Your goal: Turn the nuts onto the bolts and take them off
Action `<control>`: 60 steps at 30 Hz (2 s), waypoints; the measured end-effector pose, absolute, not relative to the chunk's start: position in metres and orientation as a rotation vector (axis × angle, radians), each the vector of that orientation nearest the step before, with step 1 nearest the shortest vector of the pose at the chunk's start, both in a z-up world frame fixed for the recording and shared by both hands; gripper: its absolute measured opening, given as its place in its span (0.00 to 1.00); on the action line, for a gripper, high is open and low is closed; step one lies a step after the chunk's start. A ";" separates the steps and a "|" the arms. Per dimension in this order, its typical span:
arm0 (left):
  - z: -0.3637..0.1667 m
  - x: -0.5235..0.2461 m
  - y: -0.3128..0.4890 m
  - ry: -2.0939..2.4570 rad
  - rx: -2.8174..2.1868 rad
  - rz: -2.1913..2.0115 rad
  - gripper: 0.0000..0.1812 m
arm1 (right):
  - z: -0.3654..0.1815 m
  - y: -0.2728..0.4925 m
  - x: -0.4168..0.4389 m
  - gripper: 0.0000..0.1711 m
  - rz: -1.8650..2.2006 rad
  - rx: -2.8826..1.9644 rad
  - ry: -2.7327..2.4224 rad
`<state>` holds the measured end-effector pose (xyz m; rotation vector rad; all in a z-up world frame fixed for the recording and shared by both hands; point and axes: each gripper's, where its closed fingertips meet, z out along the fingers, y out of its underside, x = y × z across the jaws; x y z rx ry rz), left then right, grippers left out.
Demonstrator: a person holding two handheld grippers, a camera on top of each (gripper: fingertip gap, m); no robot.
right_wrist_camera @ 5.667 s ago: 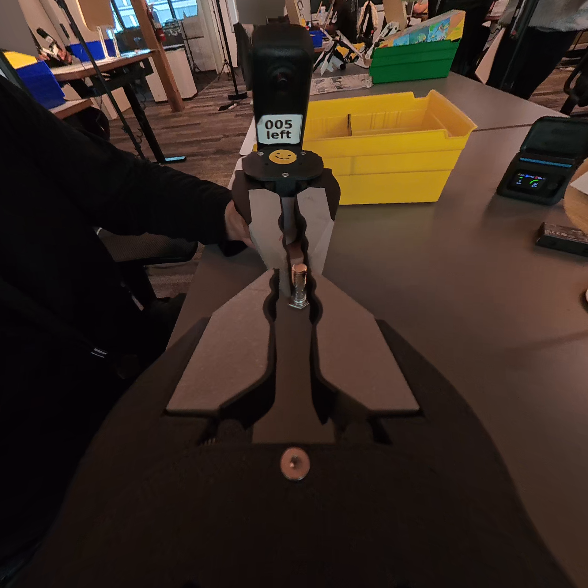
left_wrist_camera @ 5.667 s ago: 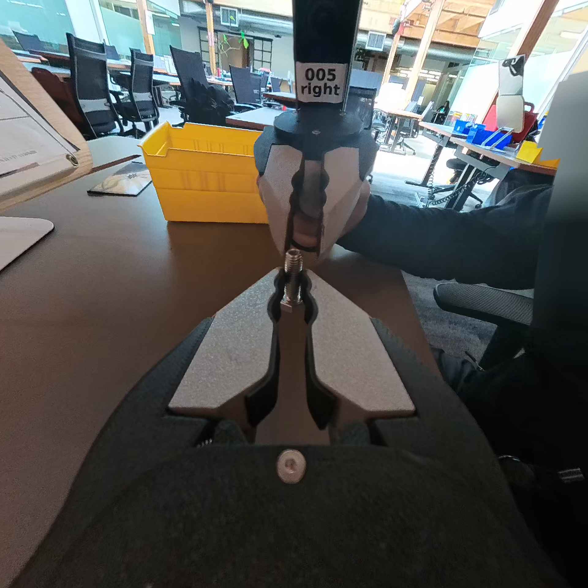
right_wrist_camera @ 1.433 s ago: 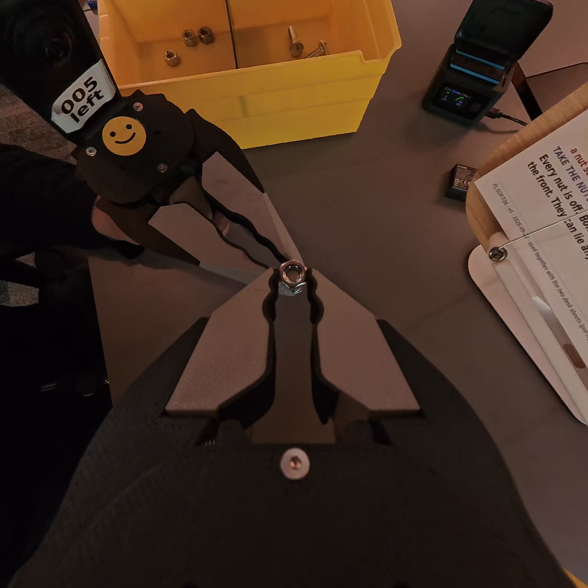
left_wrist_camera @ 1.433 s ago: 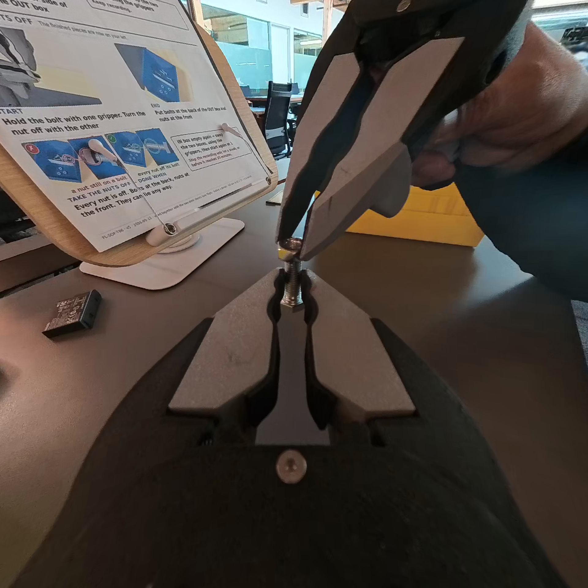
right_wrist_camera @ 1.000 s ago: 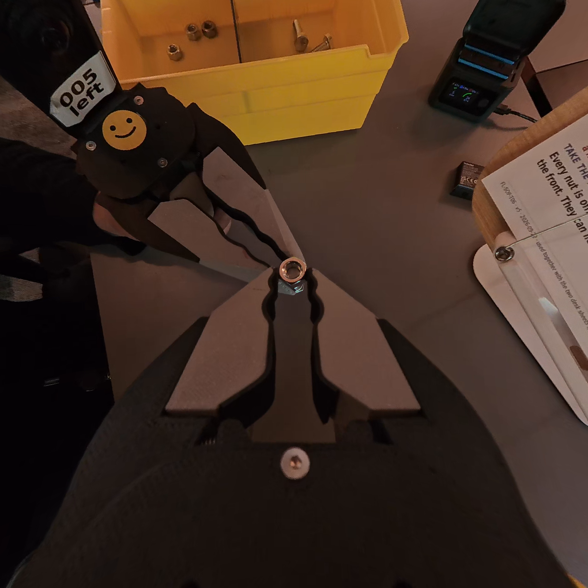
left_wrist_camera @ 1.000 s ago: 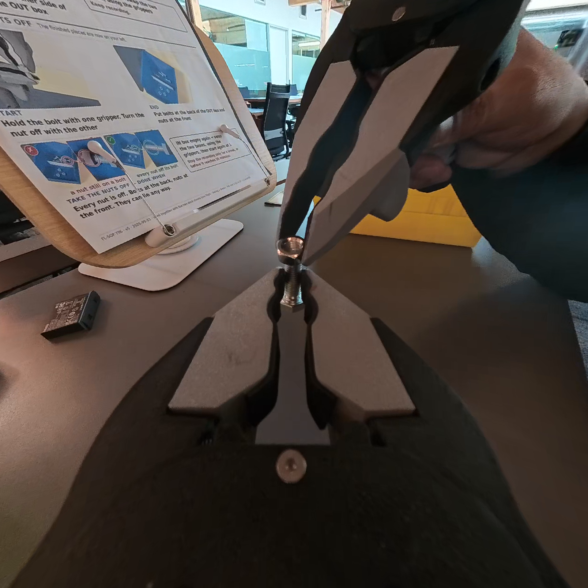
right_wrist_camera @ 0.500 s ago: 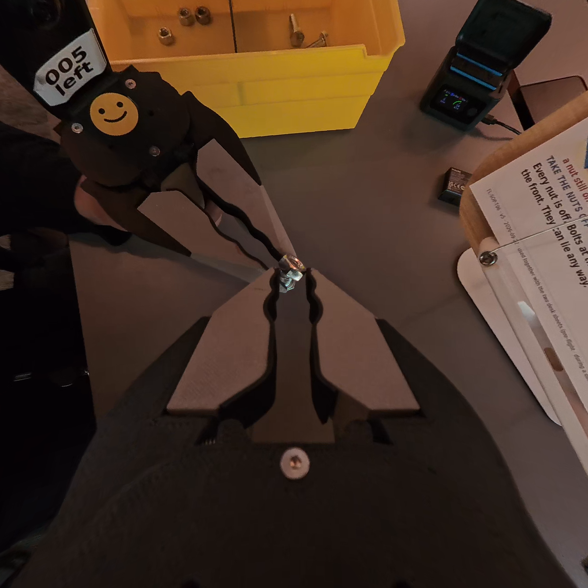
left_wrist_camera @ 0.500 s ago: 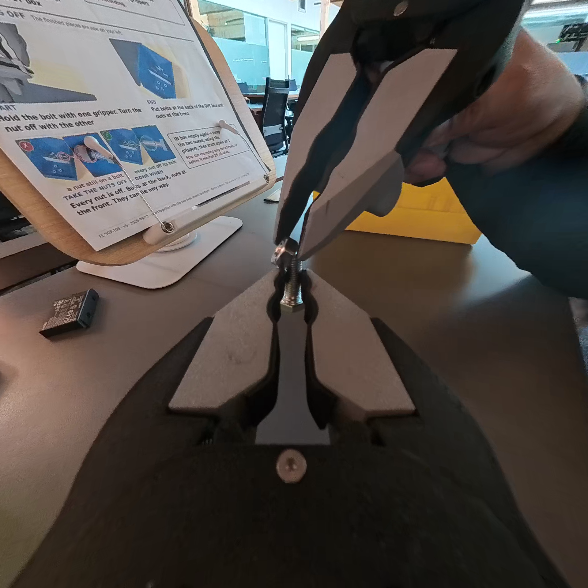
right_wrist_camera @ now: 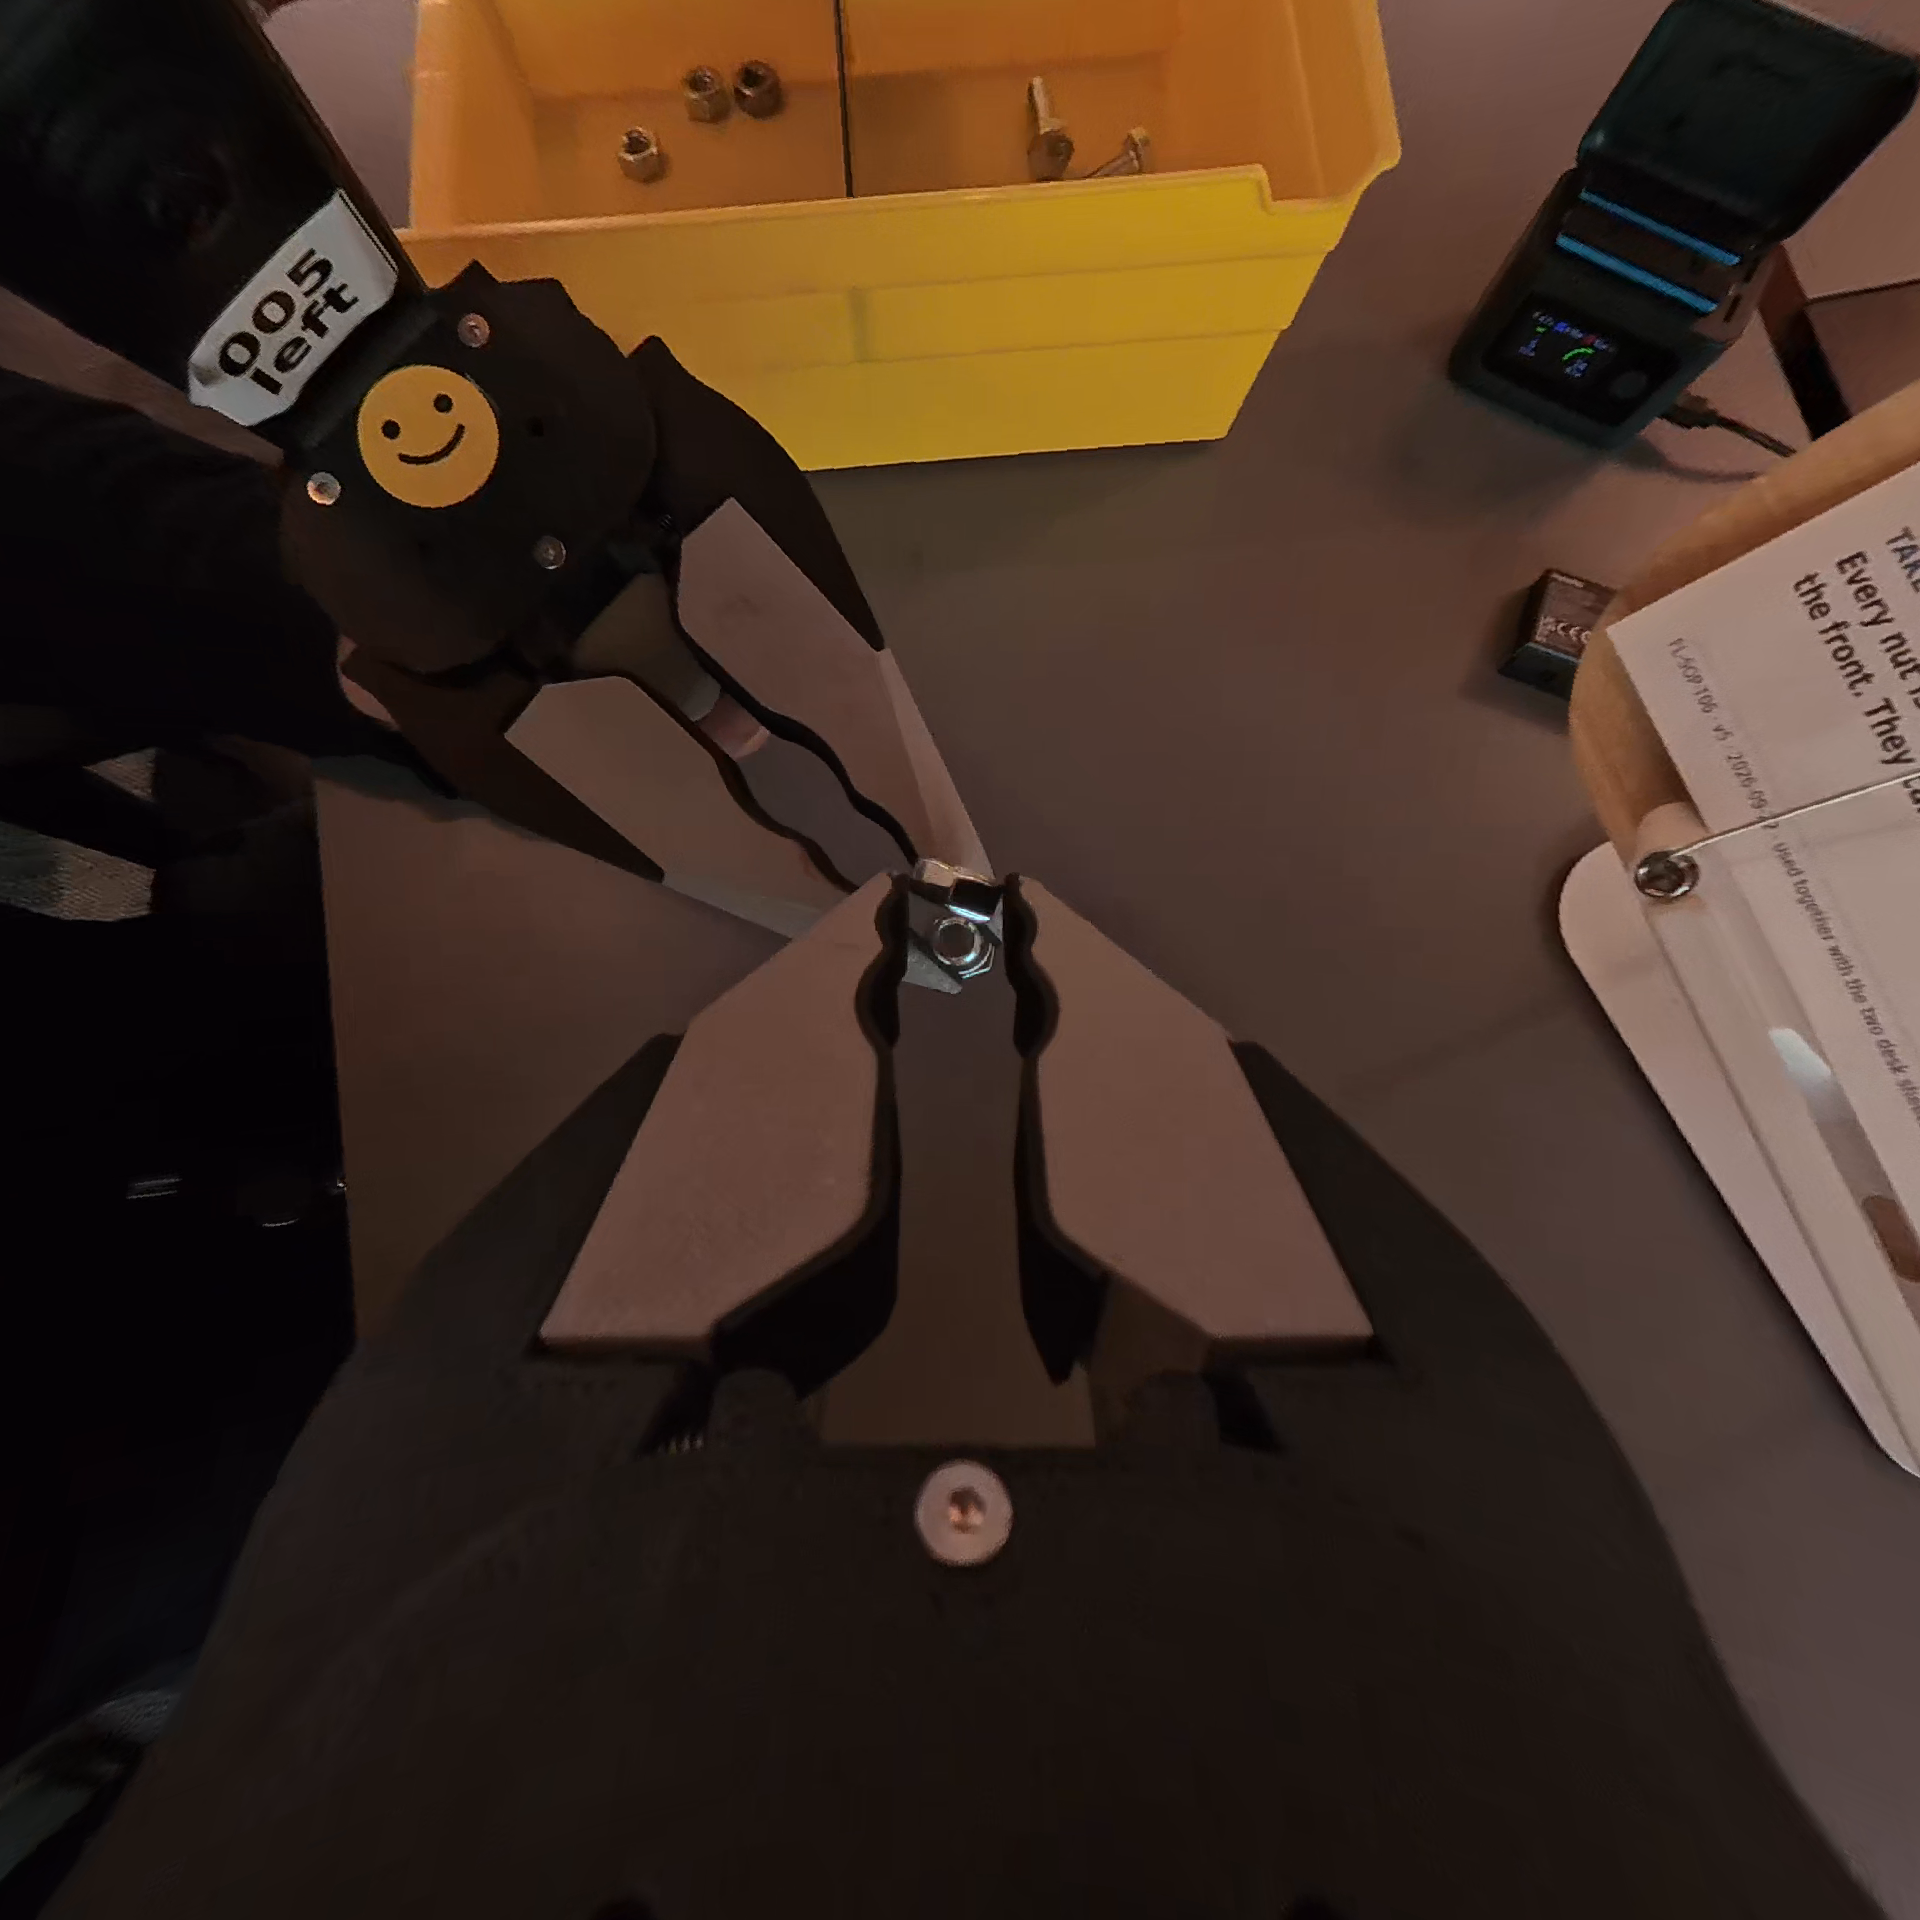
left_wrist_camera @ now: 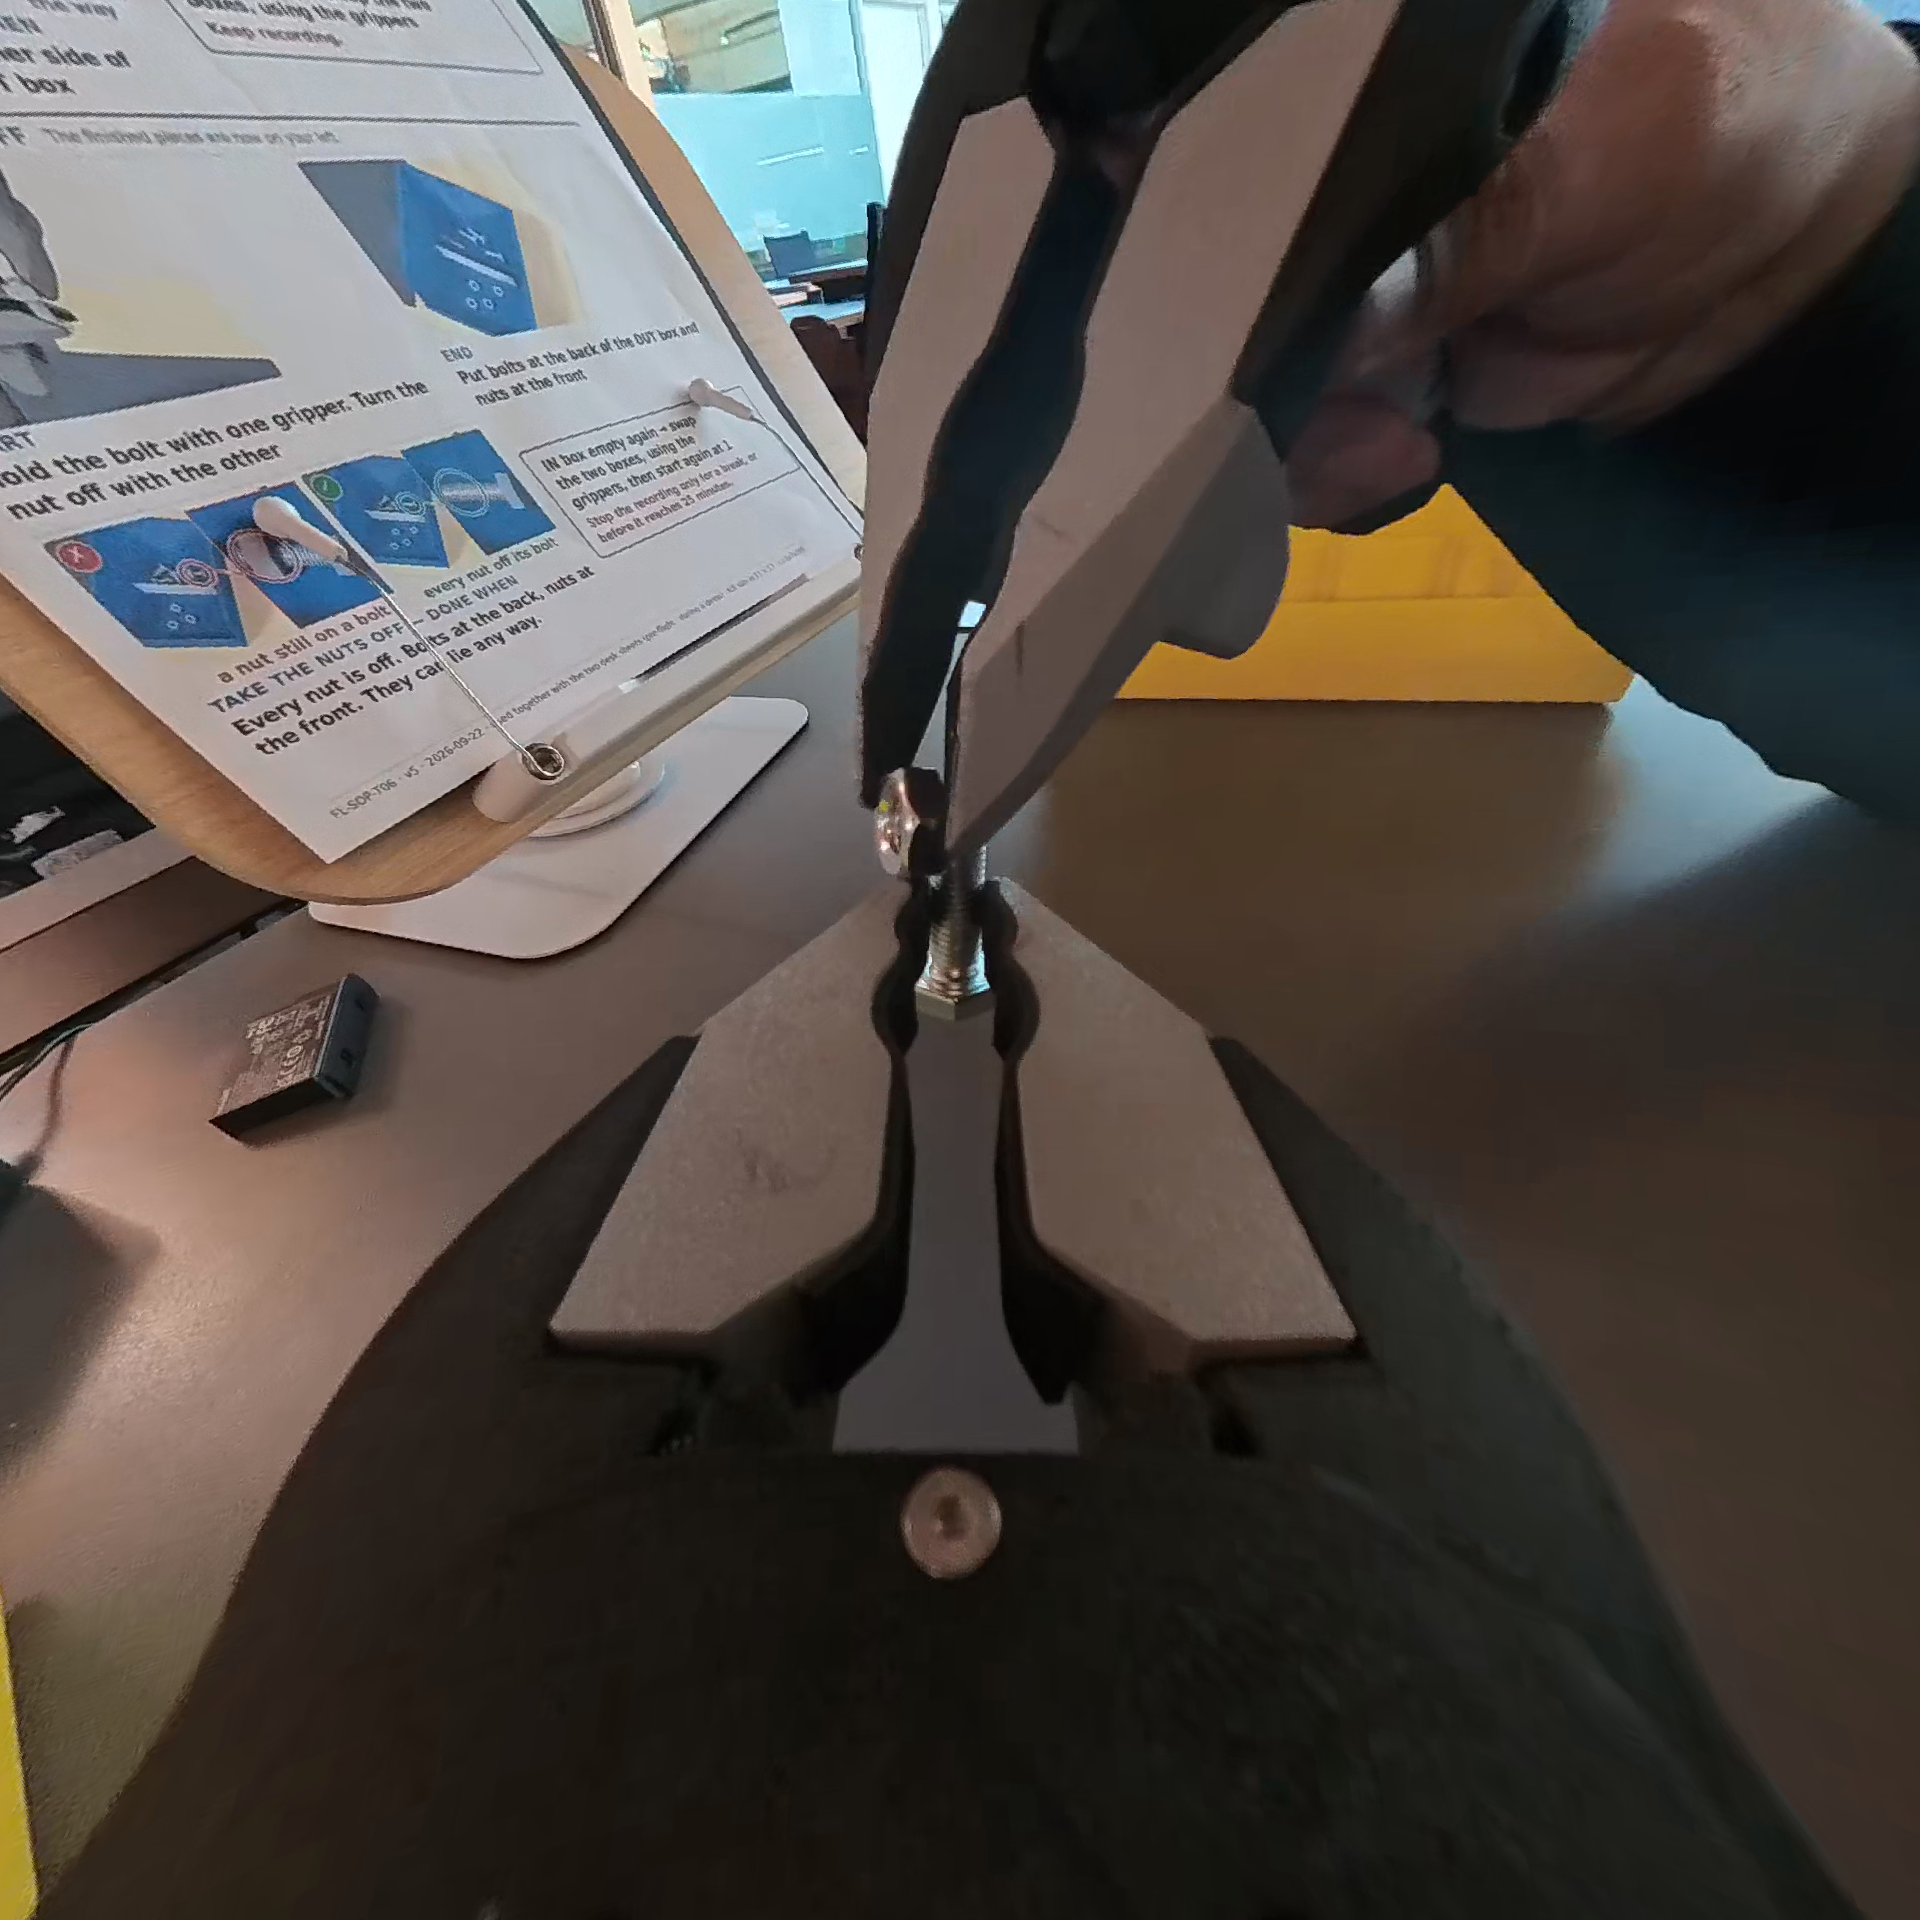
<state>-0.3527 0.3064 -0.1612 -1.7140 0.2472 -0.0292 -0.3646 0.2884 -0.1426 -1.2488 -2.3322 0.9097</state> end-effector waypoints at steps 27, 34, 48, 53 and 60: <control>-0.153 -0.383 0.302 0.034 -1.657 -0.179 0.04 | -0.253 0.322 -0.346 0.08 0.454 -1.375 -2.665; -0.154 -0.381 0.303 0.044 -1.657 -0.176 0.04 | -0.262 0.329 -0.356 0.08 0.605 -1.281 -2.505; -0.157 -0.371 0.305 0.084 -1.668 -0.187 0.04 | -0.265 0.340 -0.329 0.08 0.720 -1.278 -2.398; -0.158 -0.368 0.306 0.101 -1.665 -0.190 0.04 | -0.268 0.340 -0.327 0.08 0.764 -1.301 -2.410; -0.159 -0.366 0.306 0.114 -1.671 -0.191 0.04 | -0.268 0.341 -0.326 0.09 0.775 -1.312 -2.404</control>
